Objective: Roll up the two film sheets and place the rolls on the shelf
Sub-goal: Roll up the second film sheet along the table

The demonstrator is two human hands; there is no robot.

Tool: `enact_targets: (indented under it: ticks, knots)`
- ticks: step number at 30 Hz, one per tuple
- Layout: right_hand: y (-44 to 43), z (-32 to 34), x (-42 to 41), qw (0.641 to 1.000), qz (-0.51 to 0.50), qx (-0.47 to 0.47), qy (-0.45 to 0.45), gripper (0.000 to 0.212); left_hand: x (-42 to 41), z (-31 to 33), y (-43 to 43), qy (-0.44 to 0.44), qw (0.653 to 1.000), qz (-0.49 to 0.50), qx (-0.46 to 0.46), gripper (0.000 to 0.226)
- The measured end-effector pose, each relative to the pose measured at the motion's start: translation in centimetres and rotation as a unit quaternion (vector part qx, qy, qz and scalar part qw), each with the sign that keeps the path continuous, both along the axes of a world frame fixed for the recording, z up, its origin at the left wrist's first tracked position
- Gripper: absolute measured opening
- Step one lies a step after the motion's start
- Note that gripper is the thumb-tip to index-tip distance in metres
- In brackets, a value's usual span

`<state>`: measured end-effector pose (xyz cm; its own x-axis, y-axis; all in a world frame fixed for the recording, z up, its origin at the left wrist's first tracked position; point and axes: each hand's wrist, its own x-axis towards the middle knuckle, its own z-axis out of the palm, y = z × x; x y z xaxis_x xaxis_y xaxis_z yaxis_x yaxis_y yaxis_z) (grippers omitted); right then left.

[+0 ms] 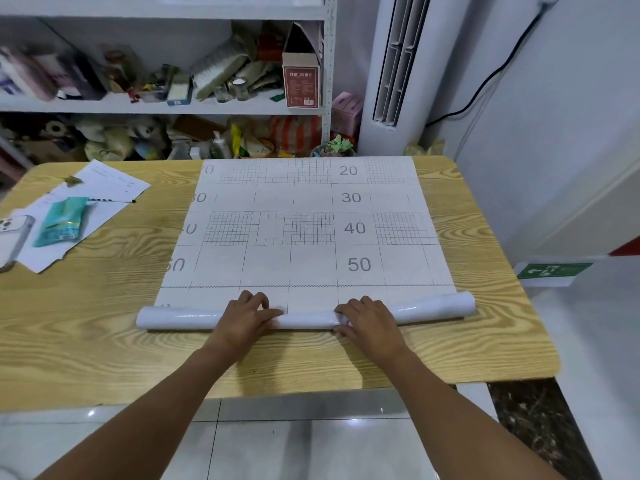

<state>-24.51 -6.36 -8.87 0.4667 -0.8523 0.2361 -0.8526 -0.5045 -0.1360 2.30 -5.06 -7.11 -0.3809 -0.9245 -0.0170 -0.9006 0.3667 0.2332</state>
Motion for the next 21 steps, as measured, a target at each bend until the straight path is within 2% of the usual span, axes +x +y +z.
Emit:
enact_targets:
  ticks: [2,4,7,12,17,21]
  knots:
    - [-0.2,0.1,0.2,1.0,-0.002,-0.004,0.003,0.036,-0.2,0.3,0.1,-0.029,0.999,-0.019,-0.031,0.027]
    - [-0.2,0.1,0.3,1.0,-0.003,-0.011,0.004,0.035,-0.2,0.2,0.4,-0.049,0.998,-0.038,-0.012,0.046]
    - [0.0,-0.1,0.1,1.0,0.002,-0.023,0.004,0.035,0.2,-0.1,0.5,-0.05,0.998,-0.031,-0.024,0.048]
    - [0.0,0.6,-0.2,0.999,0.001,-0.029,-0.029,0.037,0.4,-0.5,0.5,0.004,0.999,-0.002,-0.043,0.042]
    - [0.1,0.7,-0.5,0.999,-0.003,-0.007,-0.045,0.032,-0.4,-0.1,1.1,0.091,0.993,0.065,0.03,0.029]
    - [0.1,0.0,-0.6,0.996,-0.019,0.027,-0.08,0.025,-0.1,-0.6,1.2,0.019,0.998,0.003,-0.065,0.029]
